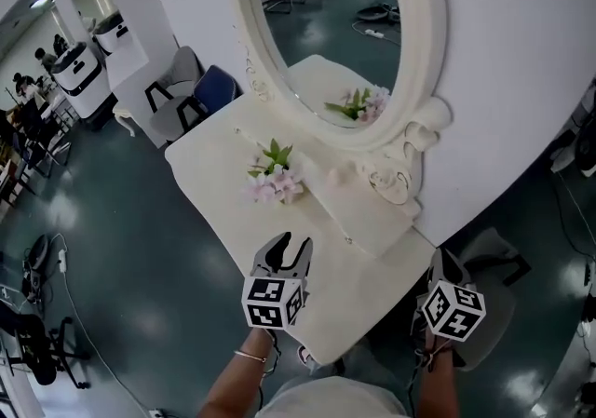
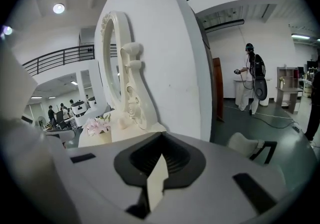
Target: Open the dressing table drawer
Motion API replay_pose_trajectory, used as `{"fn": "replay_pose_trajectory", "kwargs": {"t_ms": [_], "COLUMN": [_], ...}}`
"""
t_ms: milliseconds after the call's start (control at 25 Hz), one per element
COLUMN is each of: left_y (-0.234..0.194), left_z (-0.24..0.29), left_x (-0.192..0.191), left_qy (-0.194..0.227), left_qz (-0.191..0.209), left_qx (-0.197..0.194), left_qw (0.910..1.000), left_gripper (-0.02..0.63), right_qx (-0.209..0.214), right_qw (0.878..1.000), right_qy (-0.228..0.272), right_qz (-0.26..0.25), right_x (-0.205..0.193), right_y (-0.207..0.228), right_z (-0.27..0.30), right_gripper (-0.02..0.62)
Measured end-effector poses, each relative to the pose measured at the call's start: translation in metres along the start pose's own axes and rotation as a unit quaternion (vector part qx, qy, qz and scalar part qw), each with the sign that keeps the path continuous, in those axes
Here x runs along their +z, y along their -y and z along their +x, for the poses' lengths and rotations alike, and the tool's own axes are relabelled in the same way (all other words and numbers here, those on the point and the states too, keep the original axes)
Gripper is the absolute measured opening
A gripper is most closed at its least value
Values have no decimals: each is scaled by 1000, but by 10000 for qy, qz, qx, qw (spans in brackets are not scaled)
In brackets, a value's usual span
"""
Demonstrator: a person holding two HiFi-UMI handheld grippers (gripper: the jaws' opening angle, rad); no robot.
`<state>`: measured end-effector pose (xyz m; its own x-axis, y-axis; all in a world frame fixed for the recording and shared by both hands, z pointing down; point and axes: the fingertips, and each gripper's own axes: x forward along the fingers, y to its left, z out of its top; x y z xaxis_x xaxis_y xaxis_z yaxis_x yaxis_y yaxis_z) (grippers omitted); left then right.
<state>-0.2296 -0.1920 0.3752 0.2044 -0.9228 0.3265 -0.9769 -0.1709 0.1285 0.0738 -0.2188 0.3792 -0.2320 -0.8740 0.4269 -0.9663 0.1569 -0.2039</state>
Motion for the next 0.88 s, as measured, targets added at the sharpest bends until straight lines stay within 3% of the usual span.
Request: {"fn": "replay_pose_trajectory", "kwargs": {"t_ms": [880], "left_y": [31], "left_z": [63], "left_x": [-108], "left_qy": [-1057], "left_qz": [523], "left_qx": [-641], "left_qw": [9910], "left_gripper": [176], "right_qx": [-193], "right_qw": [9928], "right_qy": [-1057], "right_qz": [522], "right_x": [-116], "right_y": [34], "right_z": [30], "right_gripper": [8]}}
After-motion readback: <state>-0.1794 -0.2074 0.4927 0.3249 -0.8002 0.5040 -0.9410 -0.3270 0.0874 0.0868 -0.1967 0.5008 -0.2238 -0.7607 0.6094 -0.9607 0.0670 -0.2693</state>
